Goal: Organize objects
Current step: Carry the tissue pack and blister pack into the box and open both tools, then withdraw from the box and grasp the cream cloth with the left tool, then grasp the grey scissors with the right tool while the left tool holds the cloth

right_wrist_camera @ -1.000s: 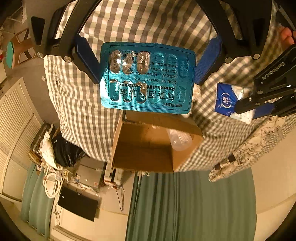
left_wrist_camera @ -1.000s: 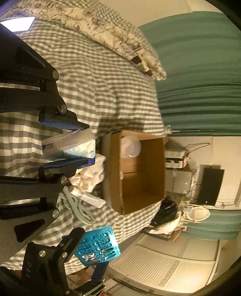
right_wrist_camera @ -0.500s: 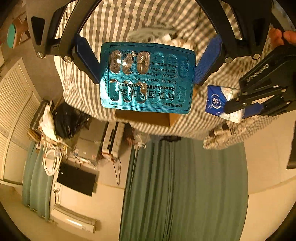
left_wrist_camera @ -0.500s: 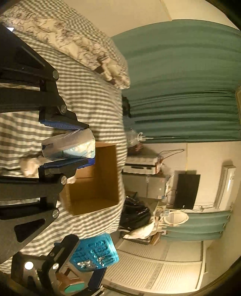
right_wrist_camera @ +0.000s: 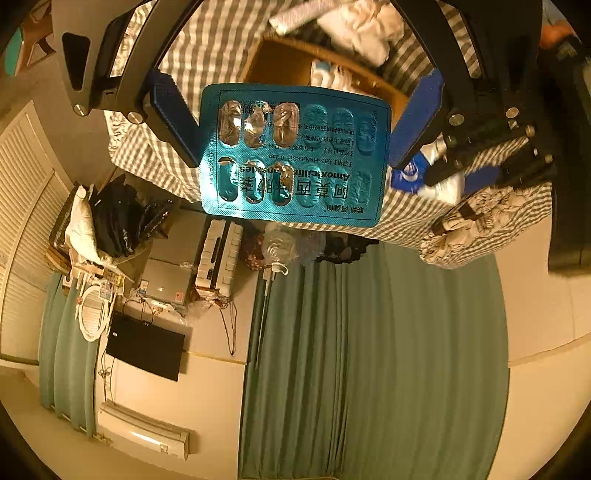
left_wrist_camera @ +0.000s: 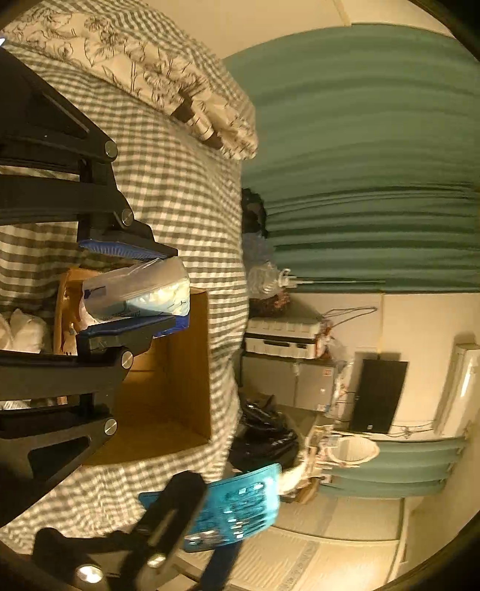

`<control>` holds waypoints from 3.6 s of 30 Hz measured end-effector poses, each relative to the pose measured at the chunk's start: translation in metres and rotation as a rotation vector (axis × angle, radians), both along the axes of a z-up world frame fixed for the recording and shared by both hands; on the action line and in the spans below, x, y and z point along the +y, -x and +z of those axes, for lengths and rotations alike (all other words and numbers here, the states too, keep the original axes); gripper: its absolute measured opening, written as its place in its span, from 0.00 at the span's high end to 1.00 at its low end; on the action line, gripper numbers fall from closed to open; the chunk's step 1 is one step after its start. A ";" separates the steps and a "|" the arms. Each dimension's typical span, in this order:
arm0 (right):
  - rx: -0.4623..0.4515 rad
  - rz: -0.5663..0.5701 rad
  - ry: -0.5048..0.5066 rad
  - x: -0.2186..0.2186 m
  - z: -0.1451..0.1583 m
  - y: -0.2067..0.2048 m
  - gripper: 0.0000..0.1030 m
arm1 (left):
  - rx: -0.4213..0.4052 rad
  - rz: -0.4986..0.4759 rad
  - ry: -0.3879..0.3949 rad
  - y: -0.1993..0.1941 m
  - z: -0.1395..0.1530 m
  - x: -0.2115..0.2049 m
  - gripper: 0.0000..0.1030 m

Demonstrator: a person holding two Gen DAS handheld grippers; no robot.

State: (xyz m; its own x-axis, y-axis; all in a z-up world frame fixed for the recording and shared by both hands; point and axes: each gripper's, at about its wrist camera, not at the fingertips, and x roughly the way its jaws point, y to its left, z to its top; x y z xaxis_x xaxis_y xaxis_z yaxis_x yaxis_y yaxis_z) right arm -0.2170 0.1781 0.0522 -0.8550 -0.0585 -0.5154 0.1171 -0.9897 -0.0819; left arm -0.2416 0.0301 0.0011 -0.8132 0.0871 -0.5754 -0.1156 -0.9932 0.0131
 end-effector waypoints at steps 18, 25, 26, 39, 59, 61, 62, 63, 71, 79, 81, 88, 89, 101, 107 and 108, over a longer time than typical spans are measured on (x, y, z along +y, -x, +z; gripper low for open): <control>-0.036 -0.026 0.163 0.044 -0.065 0.062 0.00 | -0.045 -0.069 0.016 0.031 -0.056 0.023 0.10; 0.006 -0.032 0.122 0.044 -0.030 0.023 0.00 | -0.025 -0.049 0.023 -0.002 -0.031 0.010 0.09; 0.010 -0.034 0.108 0.044 -0.024 0.016 0.00 | -0.023 -0.041 0.034 -0.008 -0.027 0.008 0.09; -0.100 -0.158 0.013 0.059 -0.057 -0.067 0.00 | -0.067 -0.055 0.089 -0.081 -0.044 0.003 0.09; -0.342 -0.189 0.074 0.063 -0.163 -0.062 0.00 | -0.412 -0.211 0.095 -0.070 -0.175 0.051 0.52; -0.347 -0.192 0.075 0.063 -0.164 -0.063 0.00 | -0.415 -0.233 0.094 -0.074 -0.176 0.052 0.74; -0.349 -0.193 0.076 0.063 -0.164 -0.064 0.00 | -0.407 -0.236 0.097 -0.076 -0.176 0.053 0.80; -0.353 -0.194 0.077 0.062 -0.165 -0.064 0.00 | -0.391 -0.235 0.099 -0.080 -0.172 0.052 0.81; -0.397 -0.198 0.072 0.053 -0.173 -0.070 0.00 | -0.266 -0.151 0.058 -0.106 -0.128 0.020 0.84; -0.524 -0.114 0.082 0.025 -0.199 -0.058 0.01 | -0.237 -0.111 0.058 -0.110 -0.118 -0.004 0.84; -0.531 -0.102 0.077 0.018 -0.201 -0.055 0.02 | -0.243 -0.112 0.040 -0.109 -0.120 -0.007 0.84; -0.509 -0.036 0.134 -0.003 -0.199 -0.054 0.31 | -0.259 -0.113 -0.022 -0.106 -0.123 -0.017 0.84; -0.515 -0.038 0.137 -0.004 -0.201 -0.053 0.42 | -0.263 -0.113 -0.030 -0.106 -0.124 -0.018 0.84; -0.437 -0.070 0.118 -0.001 -0.182 -0.066 0.83 | -0.256 -0.123 -0.025 -0.114 -0.121 -0.017 0.84; -0.352 -0.043 0.104 0.000 -0.150 -0.089 0.88 | -0.252 -0.104 -0.007 -0.127 -0.112 -0.017 0.84; -0.342 -0.039 0.104 0.001 -0.145 -0.092 0.90 | -0.251 -0.103 -0.006 -0.130 -0.111 -0.017 0.84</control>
State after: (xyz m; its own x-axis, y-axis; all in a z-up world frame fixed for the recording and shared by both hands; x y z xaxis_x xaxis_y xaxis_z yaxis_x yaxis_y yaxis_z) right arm -0.1252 0.1787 -0.0928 -0.6367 -0.0965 -0.7650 0.0821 -0.9950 0.0572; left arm -0.1121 0.0131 -0.1095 -0.6316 0.1656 -0.7574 -0.2146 -0.9761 -0.0346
